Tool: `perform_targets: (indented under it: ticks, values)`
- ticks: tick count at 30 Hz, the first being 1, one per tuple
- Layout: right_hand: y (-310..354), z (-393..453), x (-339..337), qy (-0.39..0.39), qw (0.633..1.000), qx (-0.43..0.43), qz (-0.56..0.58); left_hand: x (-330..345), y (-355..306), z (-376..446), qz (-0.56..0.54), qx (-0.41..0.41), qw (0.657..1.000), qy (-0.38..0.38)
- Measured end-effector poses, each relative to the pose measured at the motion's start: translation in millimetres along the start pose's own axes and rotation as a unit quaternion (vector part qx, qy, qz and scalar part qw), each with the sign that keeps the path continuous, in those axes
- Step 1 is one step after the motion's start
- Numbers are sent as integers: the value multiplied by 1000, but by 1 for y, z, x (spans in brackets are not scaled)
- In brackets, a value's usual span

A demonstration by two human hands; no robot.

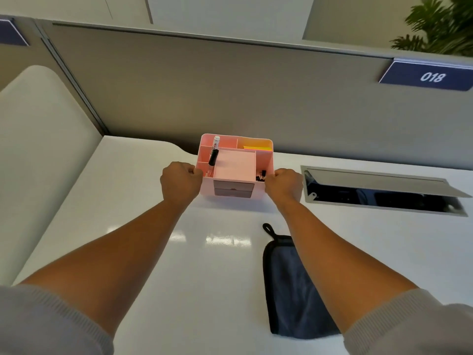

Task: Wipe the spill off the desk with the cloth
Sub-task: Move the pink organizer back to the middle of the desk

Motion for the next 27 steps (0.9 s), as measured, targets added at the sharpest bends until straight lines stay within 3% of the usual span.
perform_targets:
  ticks: [11, 27]
  values:
    - [-57, 38, -49, -26, 999, 32, -21, 72, -41, -25, -20, -10, 998, 61]
    - [-86, 68, -67, -8, 998, 45, -41, 106, -61, -33, -9, -13, 998, 62]
Point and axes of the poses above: each hand's wrist, its own z-axis towards the middle knuckle, its own x-axis out of the palm, y = z × x, the point moved 7 cm from there along z, towards the middle knuckle, and after that the axes turned 3 degrees about -x, right-handed, at the moved point
